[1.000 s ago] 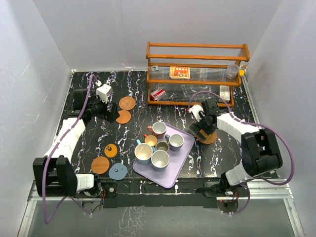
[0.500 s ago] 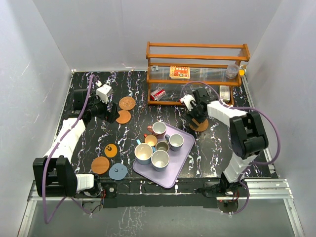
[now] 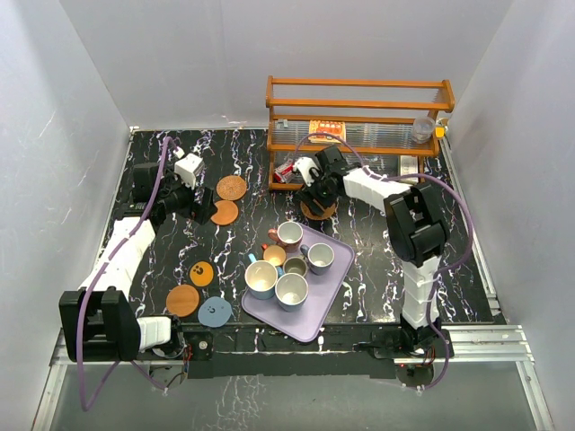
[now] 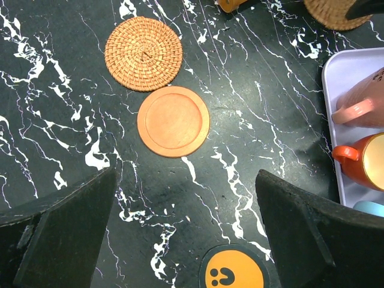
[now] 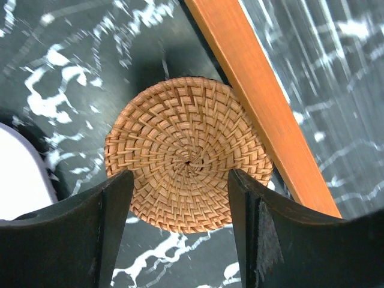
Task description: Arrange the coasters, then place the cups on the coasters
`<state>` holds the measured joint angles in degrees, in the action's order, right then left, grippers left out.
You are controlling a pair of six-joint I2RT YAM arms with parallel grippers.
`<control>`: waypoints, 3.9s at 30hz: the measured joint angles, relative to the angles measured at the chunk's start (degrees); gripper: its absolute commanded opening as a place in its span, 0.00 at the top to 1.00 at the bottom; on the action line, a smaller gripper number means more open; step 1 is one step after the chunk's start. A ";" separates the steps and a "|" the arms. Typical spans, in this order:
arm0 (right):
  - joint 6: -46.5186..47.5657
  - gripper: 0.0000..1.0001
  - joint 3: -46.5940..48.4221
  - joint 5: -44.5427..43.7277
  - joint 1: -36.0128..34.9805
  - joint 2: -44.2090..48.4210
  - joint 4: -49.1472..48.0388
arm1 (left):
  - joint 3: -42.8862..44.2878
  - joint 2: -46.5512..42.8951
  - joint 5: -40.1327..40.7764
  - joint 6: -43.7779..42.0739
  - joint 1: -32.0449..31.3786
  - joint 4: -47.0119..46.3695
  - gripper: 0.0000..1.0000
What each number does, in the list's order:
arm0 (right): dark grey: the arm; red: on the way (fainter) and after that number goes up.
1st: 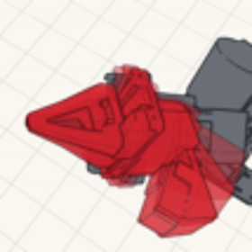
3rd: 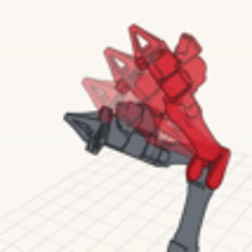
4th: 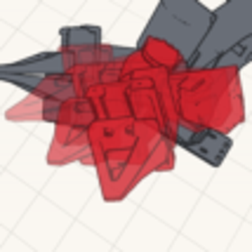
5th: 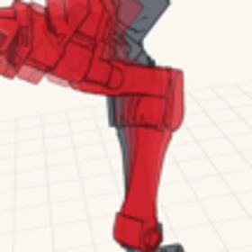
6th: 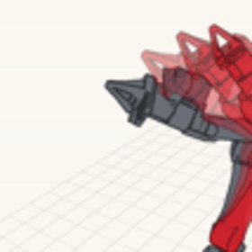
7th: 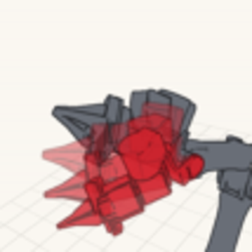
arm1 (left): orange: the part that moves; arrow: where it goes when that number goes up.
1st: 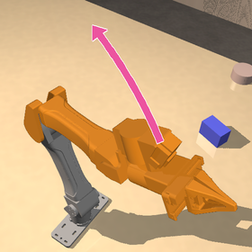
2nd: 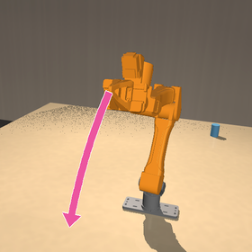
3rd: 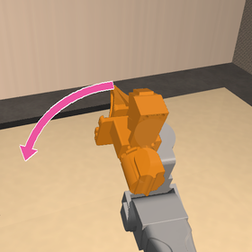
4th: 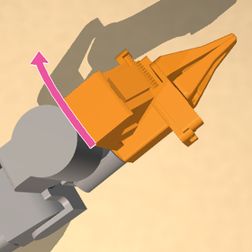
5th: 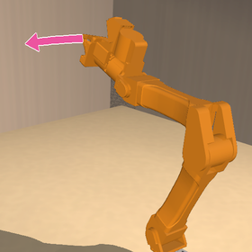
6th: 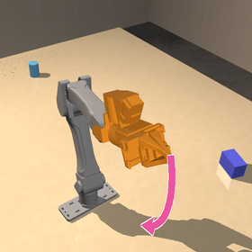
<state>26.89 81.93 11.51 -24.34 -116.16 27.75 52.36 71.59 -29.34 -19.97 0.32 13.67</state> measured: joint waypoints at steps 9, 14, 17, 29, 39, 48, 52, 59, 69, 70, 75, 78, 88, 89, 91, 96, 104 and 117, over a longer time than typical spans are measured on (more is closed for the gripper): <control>-0.44 0.40 9.16 5.57 -4.85 -6.73 0.98 | -1.05 -0.59 0.00 0.02 0.13 -0.26 0.01; -0.35 0.42 13.68 6.93 -7.19 -9.90 1.09 | -1.81 -1.49 0.02 0.11 0.61 -0.48 0.01; -0.26 0.42 16.52 7.85 -8.31 -11.80 1.29 | -2.49 -1.95 0.07 0.57 1.09 -1.16 0.01; -0.28 0.42 27.91 10.88 -13.99 -19.26 2.69 | -3.34 -3.15 2.84 2.62 3.65 -2.27 0.01; -1.33 0.25 33.18 12.13 -16.90 -21.99 3.93 | -1.97 -3.39 6.88 1.75 4.35 0.61 0.01; -2.40 0.17 33.31 12.83 -14.78 -19.45 10.58 | 0.48 -1.20 7.37 -4.61 4.35 7.54 0.01; -2.75 0.17 32.13 14.64 -11.15 -14.69 13.68 | 0.48 0.52 7.21 -5.84 4.35 8.85 0.01; -2.73 0.17 27.39 20.04 -1.64 -0.92 15.61 | 1.03 5.35 7.17 -6.16 2.56 7.06 0.01; 0.76 0.18 9.94 22.08 6.99 15.98 19.47 | 6.51 21.29 9.29 -5.70 -4.92 -1.60 0.03; 1.03 0.18 8.07 21.88 7.15 17.40 20.06 | 7.89 23.17 9.27 -5.44 -5.46 -2.10 0.05; 1.51 0.18 1.03 20.87 7.45 24.50 21.64 | 17.62 33.29 9.92 -1.79 -6.67 -5.33 0.09; 1.46 0.18 -1.49 20.17 7.58 27.39 21.73 | 24.48 39.60 11.23 0.76 -6.67 -7.04 0.10; 0.66 0.18 -6.60 19.30 11.10 30.18 21.64 | 39.47 54.23 17.18 4.46 -6.67 -6.08 0.12; 0.42 0.18 -6.84 19.32 11.69 30.45 21.66 | 39.47 54.23 17.53 4.42 -6.67 -5.97 0.12; 0.02 0.18 -6.86 19.43 12.79 30.88 21.49 | 39.12 53.94 18.47 4.13 -6.67 -6.16 0.12; -0.42 0.18 -6.86 20.28 15.13 31.74 21.05 | 34.12 50.40 22.62 2.78 -6.43 -7.72 0.12; -1.36 0.18 -7.37 21.70 17.73 31.78 19.98 | 31.21 48.19 26.32 1.11 0.48 -8.85 0.12; -1.75 0.17 -7.93 21.86 18.86 31.80 20.00 | 33.11 48.19 27.30 0.94 2.91 -5.75 0.09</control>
<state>25.15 74.00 33.36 -5.48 -84.36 47.75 85.47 119.79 -2.04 -19.03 3.22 7.92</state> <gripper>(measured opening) 0.829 0.897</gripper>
